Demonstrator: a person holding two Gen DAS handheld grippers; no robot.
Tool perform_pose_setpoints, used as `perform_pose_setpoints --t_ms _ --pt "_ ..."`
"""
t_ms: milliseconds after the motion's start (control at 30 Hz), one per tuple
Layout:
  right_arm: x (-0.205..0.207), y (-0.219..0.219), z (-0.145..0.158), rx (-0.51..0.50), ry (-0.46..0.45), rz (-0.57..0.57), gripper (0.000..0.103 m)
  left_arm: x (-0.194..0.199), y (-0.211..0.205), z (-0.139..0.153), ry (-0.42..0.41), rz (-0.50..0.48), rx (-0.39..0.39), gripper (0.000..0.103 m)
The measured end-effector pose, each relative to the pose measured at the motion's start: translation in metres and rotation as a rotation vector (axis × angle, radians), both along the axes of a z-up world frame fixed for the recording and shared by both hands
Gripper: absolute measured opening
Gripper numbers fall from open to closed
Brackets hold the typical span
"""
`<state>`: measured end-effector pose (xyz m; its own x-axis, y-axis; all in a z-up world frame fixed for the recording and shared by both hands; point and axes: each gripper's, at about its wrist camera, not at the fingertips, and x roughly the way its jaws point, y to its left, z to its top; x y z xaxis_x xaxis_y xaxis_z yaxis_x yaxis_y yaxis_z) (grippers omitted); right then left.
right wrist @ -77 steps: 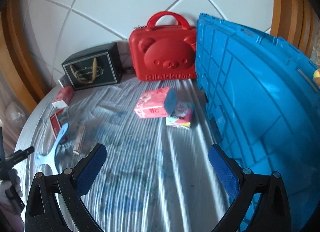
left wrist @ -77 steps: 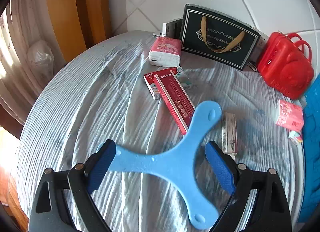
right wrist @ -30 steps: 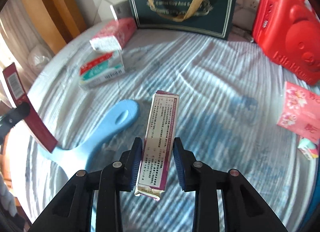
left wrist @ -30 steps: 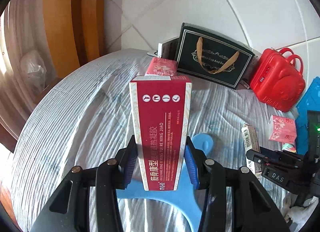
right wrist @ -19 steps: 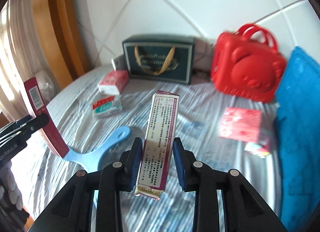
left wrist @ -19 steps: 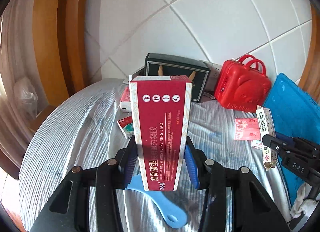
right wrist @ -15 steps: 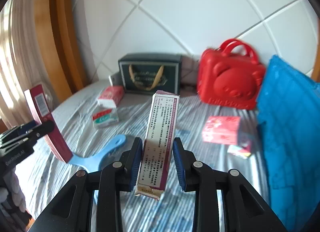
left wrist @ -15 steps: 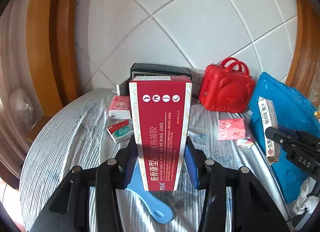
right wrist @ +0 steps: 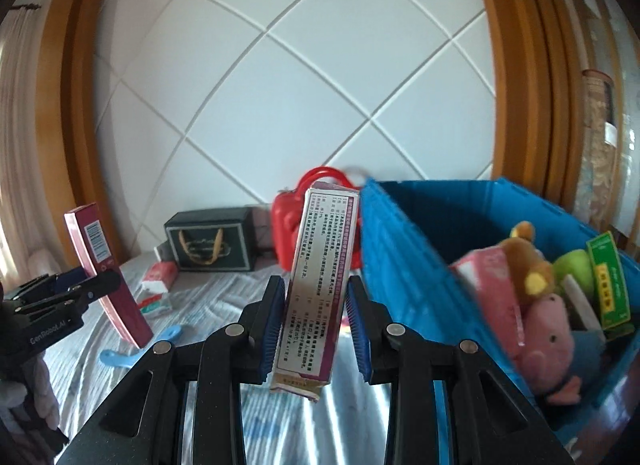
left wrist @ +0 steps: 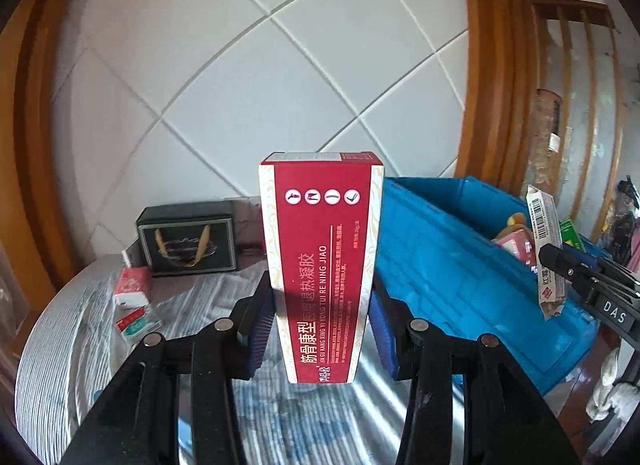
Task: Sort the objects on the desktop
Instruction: 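Lift and carry both long boxes over the blue bin, then open both tools to drop the long boxes into the bin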
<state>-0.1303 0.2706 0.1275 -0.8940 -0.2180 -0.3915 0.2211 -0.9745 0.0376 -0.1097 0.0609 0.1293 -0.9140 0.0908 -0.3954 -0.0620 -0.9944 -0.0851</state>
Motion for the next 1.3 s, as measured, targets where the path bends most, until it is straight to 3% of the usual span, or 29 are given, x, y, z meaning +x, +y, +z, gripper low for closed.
perform_pose_setpoints --t_ms 133,233,433,567,733,933,1233,1300 --pt "0.007 0.066 0.009 -0.015 0.022 -0.11 0.031 -0.006 0.076 0.028 0.05 -0.123 -0.016 0.044" --pt "0.012 0.119 0.014 -0.019 0.03 -0.185 0.031 -0.015 0.132 0.036 0.044 -0.203 -0.019 0.044" --pt "0.014 0.205 0.017 -0.007 0.037 -0.276 0.031 -0.033 0.24 0.042 0.024 -0.337 -0.042 0.044" --pt "0.002 0.247 0.013 -0.002 0.025 -0.29 0.031 -0.042 0.29 0.038 0.0 -0.369 -0.078 0.044" --pt "-0.014 0.28 0.002 -0.005 -0.002 -0.29 0.031 -0.06 0.332 0.028 -0.046 -0.373 -0.112 0.044" --pt "-0.032 0.302 -0.012 -0.013 -0.038 -0.283 0.031 -0.088 0.348 0.012 -0.132 -0.341 -0.136 0.044" --pt "-0.062 0.311 -0.029 0.004 -0.087 -0.294 0.031 -0.095 0.356 0.01 -0.15 -0.267 -0.181 0.044" --pt "-0.067 0.312 -0.032 0.01 -0.098 -0.296 0.031 -0.095 0.355 0.01 -0.144 -0.26 -0.184 0.051"
